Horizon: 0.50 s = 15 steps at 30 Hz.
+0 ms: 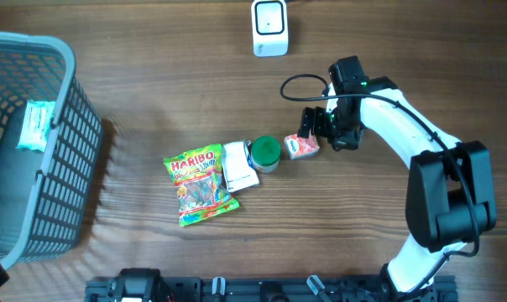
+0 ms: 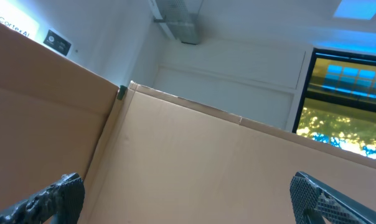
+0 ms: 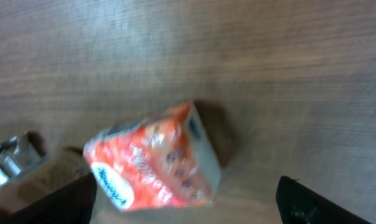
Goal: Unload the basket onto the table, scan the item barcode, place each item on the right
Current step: 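Retract the left arm and reach the right gripper to the pink pack, then grasp the pink Kleenex pack with the right gripper and lift it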
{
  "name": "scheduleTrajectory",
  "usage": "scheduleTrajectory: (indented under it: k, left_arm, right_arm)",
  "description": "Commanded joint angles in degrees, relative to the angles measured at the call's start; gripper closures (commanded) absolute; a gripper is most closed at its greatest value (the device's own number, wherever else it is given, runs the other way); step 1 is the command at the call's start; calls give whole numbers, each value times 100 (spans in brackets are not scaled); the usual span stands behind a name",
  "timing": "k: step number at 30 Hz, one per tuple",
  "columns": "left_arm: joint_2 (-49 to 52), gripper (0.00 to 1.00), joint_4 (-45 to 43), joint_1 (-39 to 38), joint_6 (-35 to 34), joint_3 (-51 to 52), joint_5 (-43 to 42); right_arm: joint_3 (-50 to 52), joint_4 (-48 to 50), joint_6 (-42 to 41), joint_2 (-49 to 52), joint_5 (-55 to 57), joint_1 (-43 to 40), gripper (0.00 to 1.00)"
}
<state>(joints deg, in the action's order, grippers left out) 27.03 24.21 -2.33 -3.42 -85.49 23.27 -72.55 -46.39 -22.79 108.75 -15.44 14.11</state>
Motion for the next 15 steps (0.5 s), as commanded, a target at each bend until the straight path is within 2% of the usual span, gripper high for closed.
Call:
scheduleTrajectory:
  k: [1,2,6,9,15]
  left_arm:
    - [2,0,2,37,-50,15,61]
    - [0,0,2,37,-50,15,61]
    - [0,0,4,37,-50,15,61]
    - [0,0,2,37,-50,15,61]
    - [0,0,7,37,-50,15,61]
  right_arm:
    - [168,203,415,101,350,-2,11]
    - [216,203,479,122,348,-2,19]
    - [564,310,481,149,313,-2,22]
    - [800,603,481,151,262,-2,21]
    - [1001,1231,627,151,-750,-2,21]
